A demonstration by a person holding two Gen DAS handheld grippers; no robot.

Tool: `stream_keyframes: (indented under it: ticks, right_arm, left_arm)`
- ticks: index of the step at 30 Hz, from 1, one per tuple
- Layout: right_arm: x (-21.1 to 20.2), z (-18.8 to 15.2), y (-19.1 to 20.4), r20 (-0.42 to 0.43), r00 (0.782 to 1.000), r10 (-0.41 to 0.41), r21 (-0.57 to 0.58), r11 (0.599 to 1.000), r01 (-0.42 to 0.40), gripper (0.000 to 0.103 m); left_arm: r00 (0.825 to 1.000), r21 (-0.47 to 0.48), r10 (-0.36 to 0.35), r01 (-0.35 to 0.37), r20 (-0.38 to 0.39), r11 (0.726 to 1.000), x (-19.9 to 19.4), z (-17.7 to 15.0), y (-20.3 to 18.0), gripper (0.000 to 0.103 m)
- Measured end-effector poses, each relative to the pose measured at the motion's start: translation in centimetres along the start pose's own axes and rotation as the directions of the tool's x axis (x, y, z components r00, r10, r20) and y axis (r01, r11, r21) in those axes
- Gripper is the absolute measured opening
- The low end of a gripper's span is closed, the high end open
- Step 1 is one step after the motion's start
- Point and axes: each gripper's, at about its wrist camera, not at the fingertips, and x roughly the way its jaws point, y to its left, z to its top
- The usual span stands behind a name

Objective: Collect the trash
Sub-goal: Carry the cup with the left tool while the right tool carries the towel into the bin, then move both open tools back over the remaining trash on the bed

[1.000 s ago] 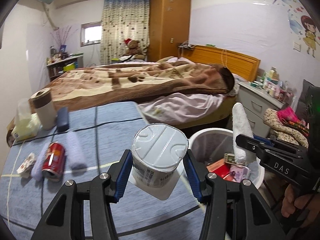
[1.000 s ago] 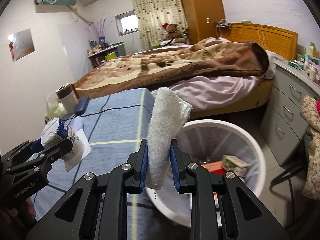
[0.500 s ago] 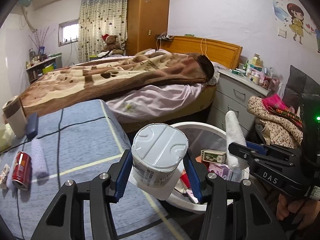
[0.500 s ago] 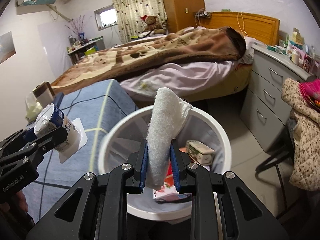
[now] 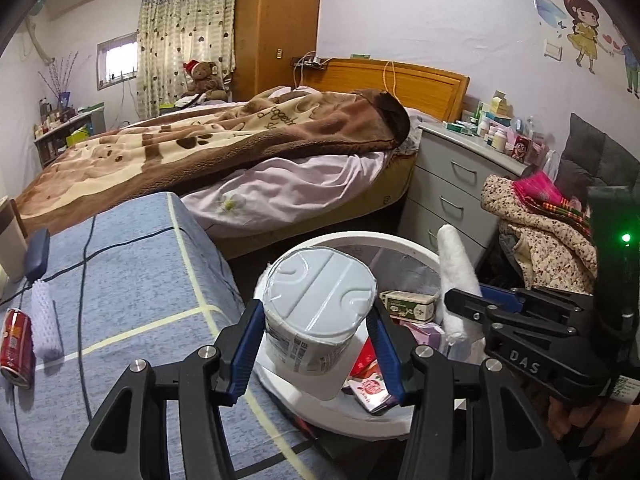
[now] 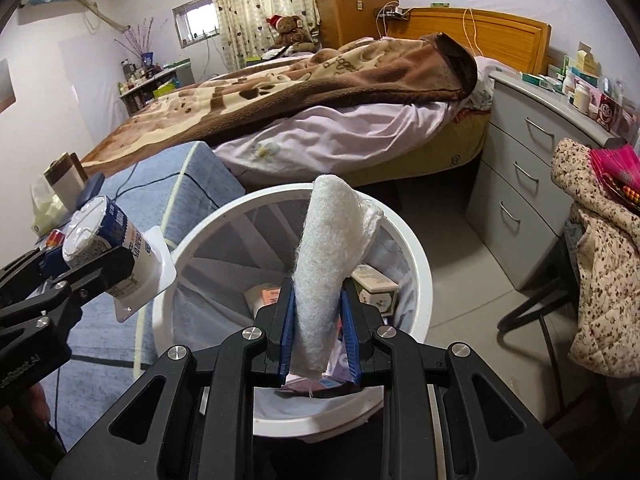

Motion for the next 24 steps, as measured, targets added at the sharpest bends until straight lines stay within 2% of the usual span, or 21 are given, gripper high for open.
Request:
stream_keyframes:
  ticks: [3, 5, 9, 17, 24]
  right_arm:
    - [0.2, 0.0, -0.2, -0.004, 1.0, -0.007, 0.003, 1.0, 0.007, 0.023]
    - [0.4, 0.1, -0.2, -0.007, 1.0, -0.026, -0.006, 1.0, 0.026, 0.024]
    - [0.4, 0.1, -0.4, -0.006, 0.999, -0.047, -0.004, 0.999, 0.047, 0.029]
    - [0.0, 0.1, -0.3, 0.014, 0.999, -0.032, 0.013, 0.999, 0.032, 0.055]
    - [-0.6, 0.1, 0.1, 0.036, 0.999, -0.028, 0.018, 0.999, 0.027, 0.055]
  left_arm:
    - [1.0, -0.007, -0.005, 0.005, 0.005, 1.0, 0.2, 0.0, -0.1, 0.055]
    - [1.0, -0.013, -0.006, 0.006, 0.009, 1.0, 0.2, 0.0, 0.0, 0.063]
    - [1.0, -0.019, -0.015, 0.015, 0.012, 1.0, 0.2, 0.1, 0.1, 0.064]
    - [1.0, -0.021, -0.01, 0.01, 0.018, 1.0, -0.4, 0.1, 0.4, 0.065]
    - [1.0, -0.028, 0.001, -0.001, 0.024, 1.0, -1.1, -0.2, 0.7, 0.065]
